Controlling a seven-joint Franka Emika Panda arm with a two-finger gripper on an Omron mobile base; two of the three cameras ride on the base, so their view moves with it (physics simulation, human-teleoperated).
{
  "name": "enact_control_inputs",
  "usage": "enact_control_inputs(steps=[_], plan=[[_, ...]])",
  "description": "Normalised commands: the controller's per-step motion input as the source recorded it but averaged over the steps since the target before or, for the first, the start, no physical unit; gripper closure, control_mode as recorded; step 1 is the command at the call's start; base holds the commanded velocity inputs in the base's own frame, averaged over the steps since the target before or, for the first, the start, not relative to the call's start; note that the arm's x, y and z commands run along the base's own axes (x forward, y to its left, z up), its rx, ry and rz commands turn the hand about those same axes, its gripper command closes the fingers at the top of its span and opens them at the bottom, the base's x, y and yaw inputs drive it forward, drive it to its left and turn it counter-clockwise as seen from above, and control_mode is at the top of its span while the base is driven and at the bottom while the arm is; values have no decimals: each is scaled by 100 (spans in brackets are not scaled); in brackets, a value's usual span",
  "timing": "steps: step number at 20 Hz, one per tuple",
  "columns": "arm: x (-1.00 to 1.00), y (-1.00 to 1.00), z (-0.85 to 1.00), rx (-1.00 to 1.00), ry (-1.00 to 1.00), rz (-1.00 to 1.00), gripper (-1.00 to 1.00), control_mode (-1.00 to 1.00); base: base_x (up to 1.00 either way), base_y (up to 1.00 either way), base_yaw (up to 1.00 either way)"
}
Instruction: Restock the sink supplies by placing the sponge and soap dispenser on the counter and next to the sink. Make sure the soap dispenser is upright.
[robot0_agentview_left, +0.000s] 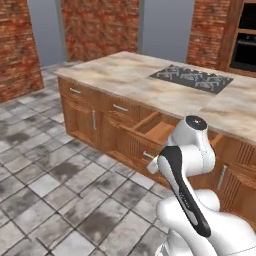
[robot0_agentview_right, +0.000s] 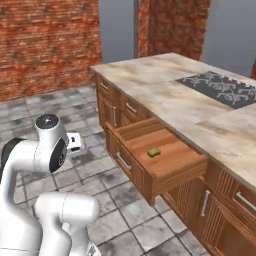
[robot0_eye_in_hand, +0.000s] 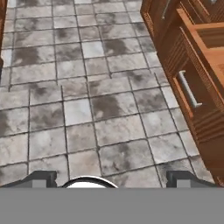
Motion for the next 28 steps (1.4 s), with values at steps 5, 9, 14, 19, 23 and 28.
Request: enact_control_inputs(steps=[5, 9, 14, 19, 23, 28], plan=[[0, 0, 0, 0, 0, 0, -100, 100, 61, 4, -78], [0, 0, 0, 0, 0, 0, -100, 100, 79, 43, -70], [0, 0, 0, 0, 0, 0, -100, 100, 70, 82, -53], [0, 0, 0, 0, 0, 0, -100, 100, 48, 58, -42], [0, 0, 0, 0, 0, 0, -100, 100, 47, 31, -37], [0, 0, 0, 0, 0, 0, -100, 100, 39, 24, -27]])
